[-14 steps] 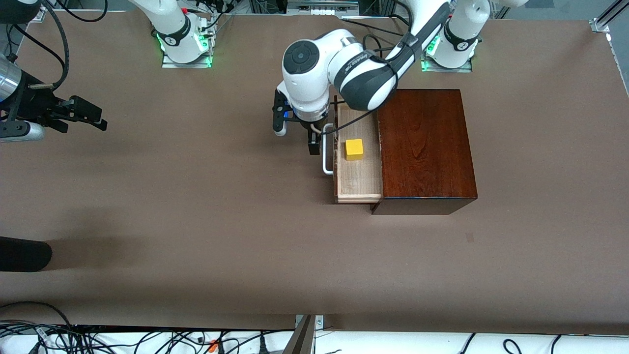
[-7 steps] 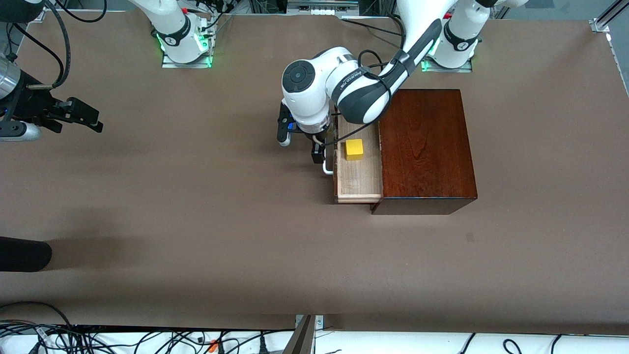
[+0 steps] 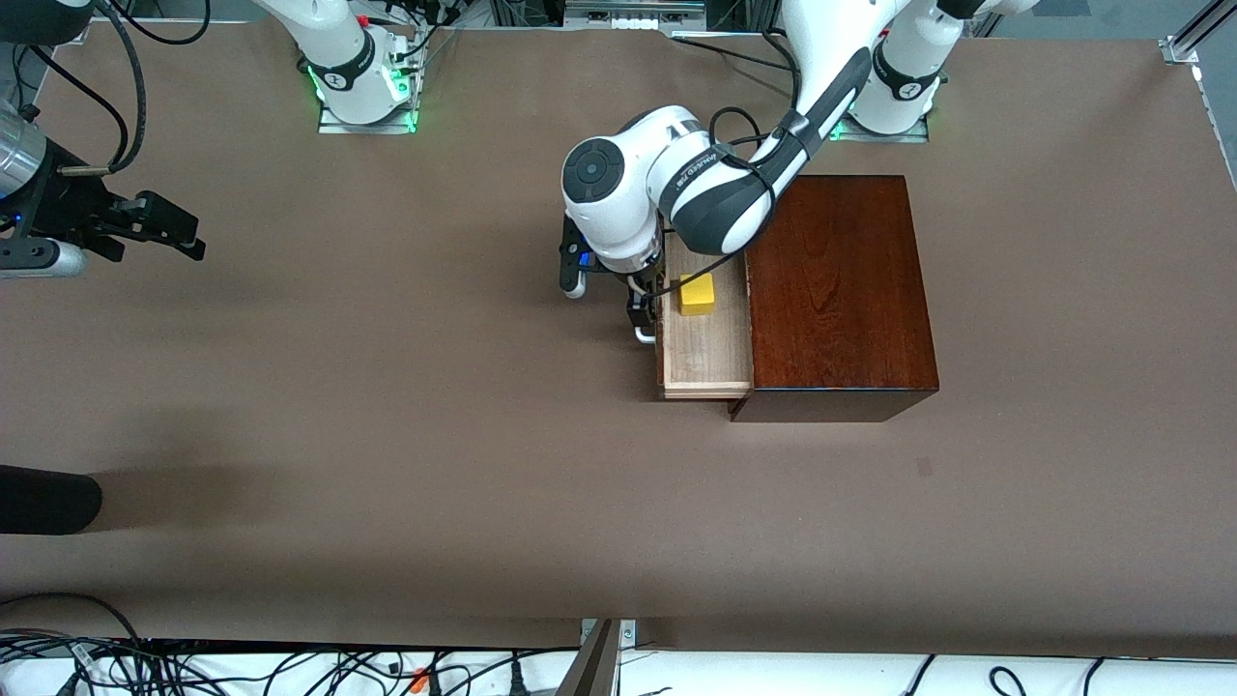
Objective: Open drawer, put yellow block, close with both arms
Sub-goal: 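Push the drawer shut into the box with the left gripper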
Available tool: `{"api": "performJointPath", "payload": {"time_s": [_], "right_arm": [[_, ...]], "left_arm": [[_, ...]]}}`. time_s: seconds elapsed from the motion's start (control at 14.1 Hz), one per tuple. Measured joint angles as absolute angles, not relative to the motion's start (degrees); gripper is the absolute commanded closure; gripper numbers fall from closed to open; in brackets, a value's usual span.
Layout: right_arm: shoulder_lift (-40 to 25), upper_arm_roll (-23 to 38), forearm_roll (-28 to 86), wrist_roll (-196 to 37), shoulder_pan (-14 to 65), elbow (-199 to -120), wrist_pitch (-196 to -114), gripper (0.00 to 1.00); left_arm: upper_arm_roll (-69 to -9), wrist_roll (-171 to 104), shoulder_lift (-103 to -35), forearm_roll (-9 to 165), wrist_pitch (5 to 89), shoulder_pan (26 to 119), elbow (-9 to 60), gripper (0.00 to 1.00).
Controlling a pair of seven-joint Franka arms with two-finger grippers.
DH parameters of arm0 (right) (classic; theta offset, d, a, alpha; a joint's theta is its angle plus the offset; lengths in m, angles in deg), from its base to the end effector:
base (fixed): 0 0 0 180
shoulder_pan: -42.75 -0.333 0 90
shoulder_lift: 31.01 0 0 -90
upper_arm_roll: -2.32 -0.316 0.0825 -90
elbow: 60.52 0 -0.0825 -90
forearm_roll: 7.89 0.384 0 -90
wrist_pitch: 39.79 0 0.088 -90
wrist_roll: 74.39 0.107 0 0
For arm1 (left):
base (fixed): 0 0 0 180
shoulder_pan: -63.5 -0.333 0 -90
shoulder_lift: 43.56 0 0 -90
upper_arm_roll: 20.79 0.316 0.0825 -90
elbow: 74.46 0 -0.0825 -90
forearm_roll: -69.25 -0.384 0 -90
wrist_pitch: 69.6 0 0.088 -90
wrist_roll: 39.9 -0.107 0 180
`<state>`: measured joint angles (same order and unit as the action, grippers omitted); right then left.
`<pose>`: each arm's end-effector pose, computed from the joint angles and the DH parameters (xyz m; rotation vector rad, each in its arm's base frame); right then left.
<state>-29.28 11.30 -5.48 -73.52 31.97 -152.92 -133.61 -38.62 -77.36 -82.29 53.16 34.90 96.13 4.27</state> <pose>0.5678 0.0234 0.5938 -3.1044 -0.0208 0.0092 0.4974 -0.4995 0.3156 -2.1349 2.1669 0.2802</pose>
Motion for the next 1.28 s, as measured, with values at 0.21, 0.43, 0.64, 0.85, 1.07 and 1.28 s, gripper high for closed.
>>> {"api": "performJointPath", "payload": {"time_s": [0.21, 0.43, 0.64, 0.85, 1.07, 1.28], "right_arm": [[-29.28, 10.89, -5.48, -73.52, 31.84, -152.72, -133.61, 0.00], [-29.28, 10.76, -5.48, -73.52, 31.83, -152.64, -133.61, 0.00], [-29.28, 10.76, -5.48, -73.52, 31.83, -152.64, -133.61, 0.00], [-29.28, 10.76, -5.48, -73.52, 31.83, -152.64, -133.61, 0.00], [-29.28, 10.75, -5.48, -73.52, 31.83, -152.64, -133.61, 0.00], [-29.28, 10.75, -5.48, -73.51, 31.83, -152.64, -133.61, 0.00]], "left_arm": [[-38.75, -77.58, -82.29, 53.16, 34.26, 95.53, 4.23, 0.00], [-38.76, -79.63, -82.15, 53.17, 31.85, 93.83, 4.20, 0.00], [-38.76, -81.75, -81.88, 52.81, 30.03, 91.43, 4.19, 0.00], [-38.99, -83.38, -81.68, 52.47, 27.84, 89.92, 4.20, 0.00], [-39.06, -84.75, -81.56, 52.47, 26.15, 89.06, 4.20, 0.00], [-39.12, -85.92, -81.46, 52.29, 24.54, 88.20, 4.22, 0.00]]}}
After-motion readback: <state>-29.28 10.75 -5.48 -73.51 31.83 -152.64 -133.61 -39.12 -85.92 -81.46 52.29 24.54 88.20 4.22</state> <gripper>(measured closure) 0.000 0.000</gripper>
